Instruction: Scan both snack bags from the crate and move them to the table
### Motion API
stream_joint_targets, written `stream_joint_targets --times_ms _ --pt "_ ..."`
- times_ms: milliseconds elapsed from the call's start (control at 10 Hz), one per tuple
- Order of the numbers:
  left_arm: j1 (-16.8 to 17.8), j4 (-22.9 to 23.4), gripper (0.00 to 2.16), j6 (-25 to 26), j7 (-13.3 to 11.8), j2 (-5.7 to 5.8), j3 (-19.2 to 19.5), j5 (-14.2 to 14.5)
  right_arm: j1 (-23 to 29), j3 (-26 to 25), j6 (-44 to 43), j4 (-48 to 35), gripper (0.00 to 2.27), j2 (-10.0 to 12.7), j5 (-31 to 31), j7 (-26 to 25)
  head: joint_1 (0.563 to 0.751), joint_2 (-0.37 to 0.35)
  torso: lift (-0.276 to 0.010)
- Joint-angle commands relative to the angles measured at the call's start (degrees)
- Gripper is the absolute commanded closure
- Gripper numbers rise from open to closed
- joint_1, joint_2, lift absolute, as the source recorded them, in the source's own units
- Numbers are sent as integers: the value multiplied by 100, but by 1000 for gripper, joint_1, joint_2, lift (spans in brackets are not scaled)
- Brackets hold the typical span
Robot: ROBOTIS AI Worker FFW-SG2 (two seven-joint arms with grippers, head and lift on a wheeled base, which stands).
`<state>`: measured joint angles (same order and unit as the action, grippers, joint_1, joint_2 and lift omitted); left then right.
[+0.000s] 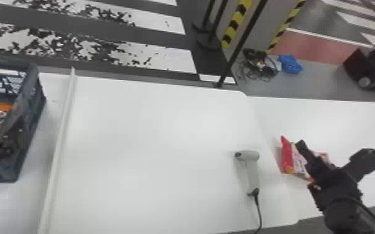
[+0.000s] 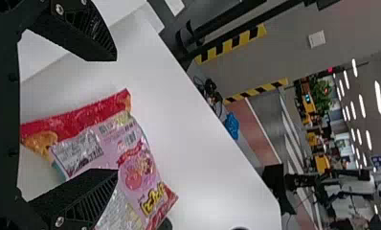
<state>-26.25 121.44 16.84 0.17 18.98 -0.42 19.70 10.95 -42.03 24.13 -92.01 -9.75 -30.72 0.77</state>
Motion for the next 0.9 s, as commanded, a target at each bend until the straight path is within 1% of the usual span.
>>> stream_joint_targets --times_ms 0,100,200,300,400,500,600,700,800 --pt "15 20 70 18 10 -17 -73 -45 461 555 395 -1144 53 236 -13 169 695 -350 -87" --pt "15 20 70 18 27 -26 -90 -54 655 907 694 -1715 53 377 31 266 695 -350 -87" --pt "6 20 70 18 62 -26 -108 -63 874 1364 694 -2146 53 456 145 275 695 -350 -87" --pt "-3 20 70 18 71 -26 -117 -63 1103 1927 677 -2577 49 518 497 266 695 -318 -87" --pt "-12 20 70 18 80 -34 -134 -63 1349 2612 554 -2972 49 632 1130 266 695 -253 -87" --pt "-20 29 70 18 97 -34 -169 -63 1542 3227 220 -3130 49 711 1587 266 695 -181 -87" --pt "-47 56 70 0 150 -61 -178 -63 1683 3711 -114 -3166 49 834 1903 248 695 -141 -87" --pt "-108 135 70 18 273 -61 -222 -63 1815 4036 -624 -3148 63 940 2061 240 695 -75 -87" --pt "-179 187 70 18 300 -52 -231 -63 1911 4308 -888 -3122 73 980 2220 178 695 -20 -87"
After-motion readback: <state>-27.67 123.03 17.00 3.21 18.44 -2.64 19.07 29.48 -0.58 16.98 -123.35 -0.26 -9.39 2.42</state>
